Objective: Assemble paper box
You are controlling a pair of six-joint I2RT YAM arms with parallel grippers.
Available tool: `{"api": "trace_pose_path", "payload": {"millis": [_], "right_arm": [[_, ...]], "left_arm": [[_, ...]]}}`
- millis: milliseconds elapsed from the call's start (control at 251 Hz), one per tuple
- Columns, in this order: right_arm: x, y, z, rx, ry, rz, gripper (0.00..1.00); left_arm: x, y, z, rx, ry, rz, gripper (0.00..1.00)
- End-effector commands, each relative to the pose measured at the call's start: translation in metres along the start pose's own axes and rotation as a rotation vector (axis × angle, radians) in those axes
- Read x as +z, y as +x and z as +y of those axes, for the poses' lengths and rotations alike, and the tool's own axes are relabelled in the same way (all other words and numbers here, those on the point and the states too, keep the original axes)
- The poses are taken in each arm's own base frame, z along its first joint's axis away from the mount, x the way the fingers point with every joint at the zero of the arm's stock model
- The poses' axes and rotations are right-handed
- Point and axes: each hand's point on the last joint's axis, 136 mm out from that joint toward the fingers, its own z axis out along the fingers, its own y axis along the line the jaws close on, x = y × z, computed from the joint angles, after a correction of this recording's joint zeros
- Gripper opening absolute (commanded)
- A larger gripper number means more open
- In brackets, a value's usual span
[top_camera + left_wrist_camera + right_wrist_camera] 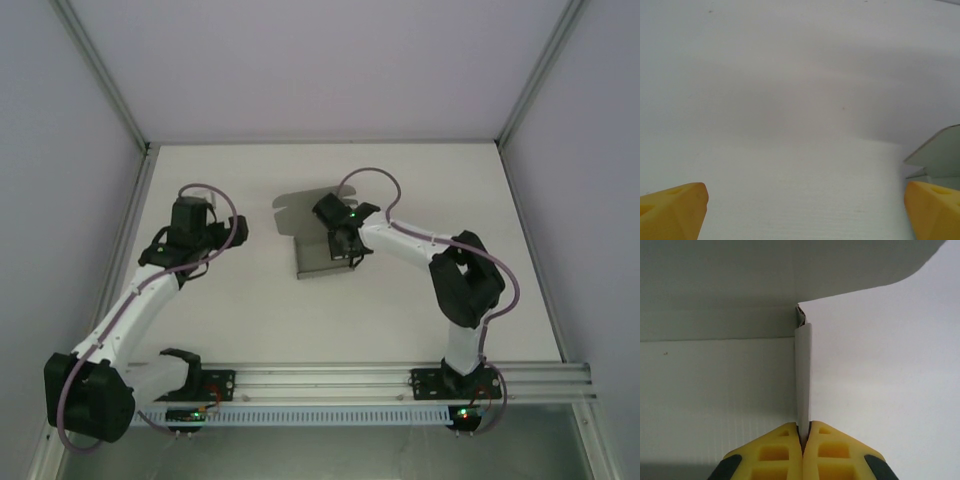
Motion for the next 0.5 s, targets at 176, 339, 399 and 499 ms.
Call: {"api": "trace_pose_path", "payload": {"millis": [176, 339, 399, 499], "right_arm": [[0.001, 0.016, 0.0, 0.118, 0.044, 0.016, 0.34], [-0.034, 0.0, 0.0, -0.018, 0.026, -0.063, 0.67], [-0.046, -0.013, -0.005, -0.107, 0.002, -0.11, 0.87], [-0.07, -0.043, -0.013, -0.28, -0.027, -0.197, 0.99]], "left_arm": [[0.001, -0.002, -0.072, 0.184, 0.378, -0.015, 1.0], [-0.001, 0.009, -0.107, 0.345, 0.529, 0.027, 1.0], [-0.001, 0.009, -0.115, 0.4, 0.568, 0.028, 1.0], [0.012, 0.001, -0.119, 0.459, 0.56, 0.044, 1.0]]}}
